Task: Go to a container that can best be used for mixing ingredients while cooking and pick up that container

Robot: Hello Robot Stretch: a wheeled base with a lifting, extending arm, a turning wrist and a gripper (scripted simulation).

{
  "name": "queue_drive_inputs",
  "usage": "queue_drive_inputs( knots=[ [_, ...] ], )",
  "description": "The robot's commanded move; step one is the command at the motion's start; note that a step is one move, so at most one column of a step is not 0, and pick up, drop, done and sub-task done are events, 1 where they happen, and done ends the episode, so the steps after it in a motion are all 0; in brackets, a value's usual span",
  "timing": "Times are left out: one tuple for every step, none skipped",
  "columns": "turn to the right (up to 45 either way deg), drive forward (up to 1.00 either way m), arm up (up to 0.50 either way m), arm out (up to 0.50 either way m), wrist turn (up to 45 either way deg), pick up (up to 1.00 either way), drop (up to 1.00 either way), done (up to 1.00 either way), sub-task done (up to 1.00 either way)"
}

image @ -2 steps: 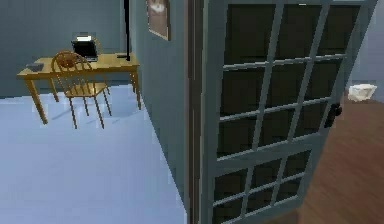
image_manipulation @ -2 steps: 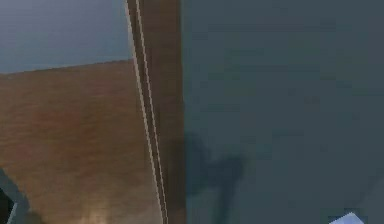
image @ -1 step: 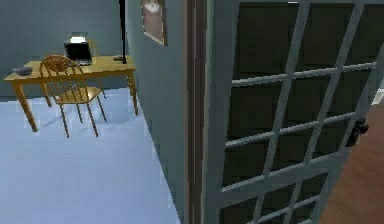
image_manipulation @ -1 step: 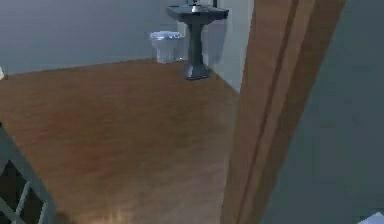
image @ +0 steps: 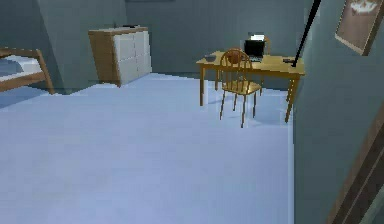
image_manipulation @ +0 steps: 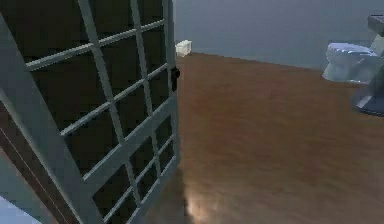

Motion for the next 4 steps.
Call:
queue_drive_inputs(
  knots=[
    [-30.0,0.00,0.00,0.00,0.0,0.00,0.00,0.00,0.00],
    [0.0,0.05,0.00,0.00,0.0,0.00,0.00,0.00,0.00],
    [33.0,0.00,0.00,0.00,0.0,0.00,0.00,0.00,0.00],
    [0.0,0.40,0.00,0.00,0.0,0.00,0.00,0.00,0.00]
  ],
)
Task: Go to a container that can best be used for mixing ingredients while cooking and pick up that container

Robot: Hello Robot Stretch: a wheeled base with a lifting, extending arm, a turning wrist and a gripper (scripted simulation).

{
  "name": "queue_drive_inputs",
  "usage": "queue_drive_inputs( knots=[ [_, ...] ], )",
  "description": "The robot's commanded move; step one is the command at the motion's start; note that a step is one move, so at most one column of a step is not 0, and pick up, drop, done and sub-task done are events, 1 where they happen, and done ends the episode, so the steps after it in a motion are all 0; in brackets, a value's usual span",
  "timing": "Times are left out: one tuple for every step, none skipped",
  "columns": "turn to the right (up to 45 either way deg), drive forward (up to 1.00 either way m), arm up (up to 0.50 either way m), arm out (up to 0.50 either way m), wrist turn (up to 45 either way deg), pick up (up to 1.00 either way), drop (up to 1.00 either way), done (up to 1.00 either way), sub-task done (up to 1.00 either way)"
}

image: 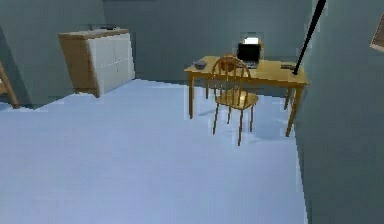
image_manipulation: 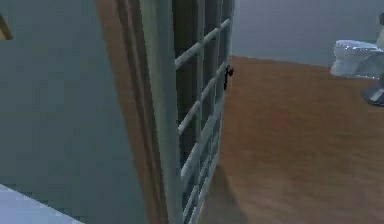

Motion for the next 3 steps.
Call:
queue_drive_inputs(
  knots=[
    [6.0,0.00,0.00,0.00,0.0,0.00,0.00,0.00,0.00],
    [0.0,1.00,0.00,0.00,0.0,0.00,0.00,0.00,0.00],
    [0.0,0.65,0.00,0.00,0.0,0.00,0.00,0.00,0.00]
  ],
)
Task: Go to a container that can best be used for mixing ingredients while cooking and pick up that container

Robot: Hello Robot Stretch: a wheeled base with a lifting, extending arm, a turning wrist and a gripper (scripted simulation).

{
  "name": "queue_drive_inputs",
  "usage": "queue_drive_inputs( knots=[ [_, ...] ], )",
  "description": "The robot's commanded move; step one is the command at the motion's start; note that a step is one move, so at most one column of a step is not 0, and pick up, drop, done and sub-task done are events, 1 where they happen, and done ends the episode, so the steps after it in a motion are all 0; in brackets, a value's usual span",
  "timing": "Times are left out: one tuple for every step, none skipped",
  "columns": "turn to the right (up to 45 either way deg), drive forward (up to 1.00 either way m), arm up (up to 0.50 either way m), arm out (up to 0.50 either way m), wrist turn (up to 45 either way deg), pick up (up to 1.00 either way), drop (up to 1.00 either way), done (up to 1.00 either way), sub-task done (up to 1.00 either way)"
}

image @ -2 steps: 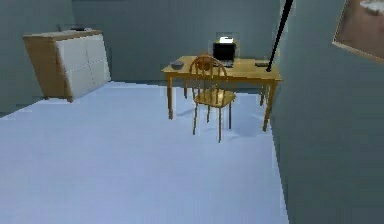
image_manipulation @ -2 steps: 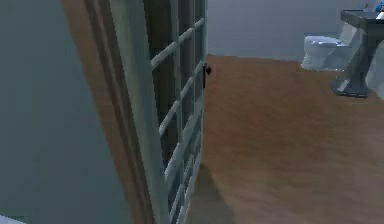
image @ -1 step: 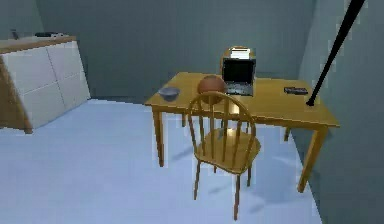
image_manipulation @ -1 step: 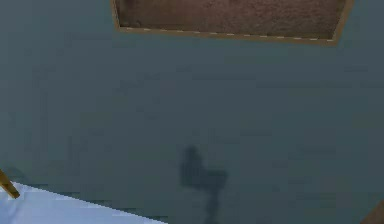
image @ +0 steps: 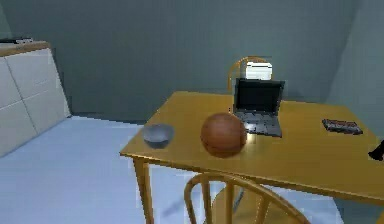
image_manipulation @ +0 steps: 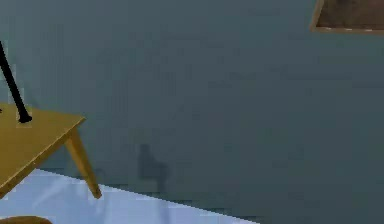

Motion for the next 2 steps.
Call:
queue_drive_inputs(
  knots=[
    [-45.0,0.00,0.00,0.00,0.0,0.00,0.00,0.00,0.00],
    [-45.0,0.00,0.00,0.00,0.0,0.00,0.00,0.00,0.00]
  ],
)
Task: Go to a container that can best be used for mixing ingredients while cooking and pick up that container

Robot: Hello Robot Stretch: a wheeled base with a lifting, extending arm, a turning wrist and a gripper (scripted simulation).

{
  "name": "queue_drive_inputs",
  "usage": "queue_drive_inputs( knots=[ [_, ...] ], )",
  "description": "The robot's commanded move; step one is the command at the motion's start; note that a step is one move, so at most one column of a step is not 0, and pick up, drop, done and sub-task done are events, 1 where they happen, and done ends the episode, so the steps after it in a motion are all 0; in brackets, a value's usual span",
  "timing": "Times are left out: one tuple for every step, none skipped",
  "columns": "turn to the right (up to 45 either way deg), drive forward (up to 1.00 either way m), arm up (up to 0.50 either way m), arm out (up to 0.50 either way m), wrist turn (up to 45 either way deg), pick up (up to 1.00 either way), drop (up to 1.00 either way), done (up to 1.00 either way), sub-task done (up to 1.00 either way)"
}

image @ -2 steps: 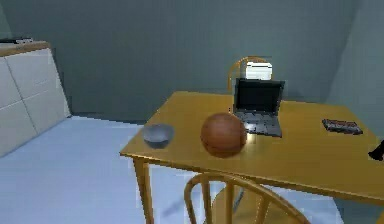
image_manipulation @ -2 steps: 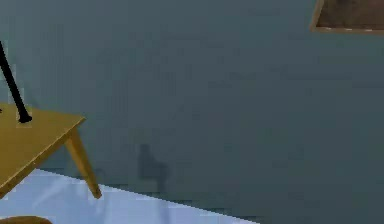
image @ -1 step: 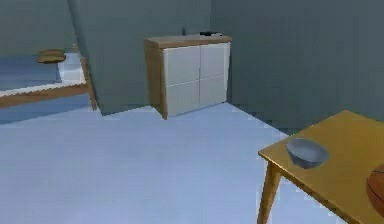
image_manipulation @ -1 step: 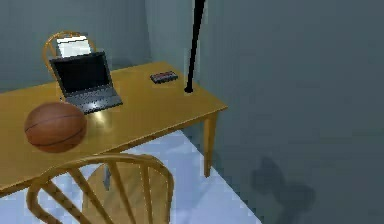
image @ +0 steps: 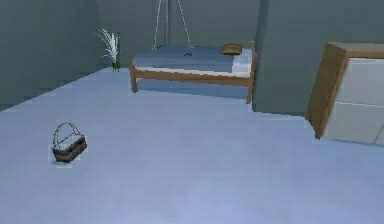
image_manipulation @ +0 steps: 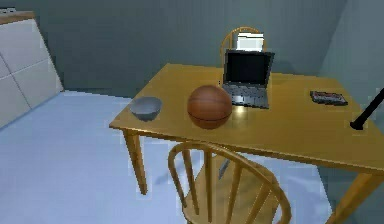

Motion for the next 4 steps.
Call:
queue_drive_inputs(
  knots=[
    [-9.0,0.00,0.00,0.00,0.0,0.00,0.00,0.00,0.00],
    [45.0,0.00,0.00,0.00,0.0,0.00,0.00,0.00,0.00],
    [12.0,0.00,0.00,0.00,0.0,0.00,0.00,0.00,0.00],
    [0.0,0.95,0.00,0.00,0.0,0.00,0.00,0.00,0.00]
  ],
)
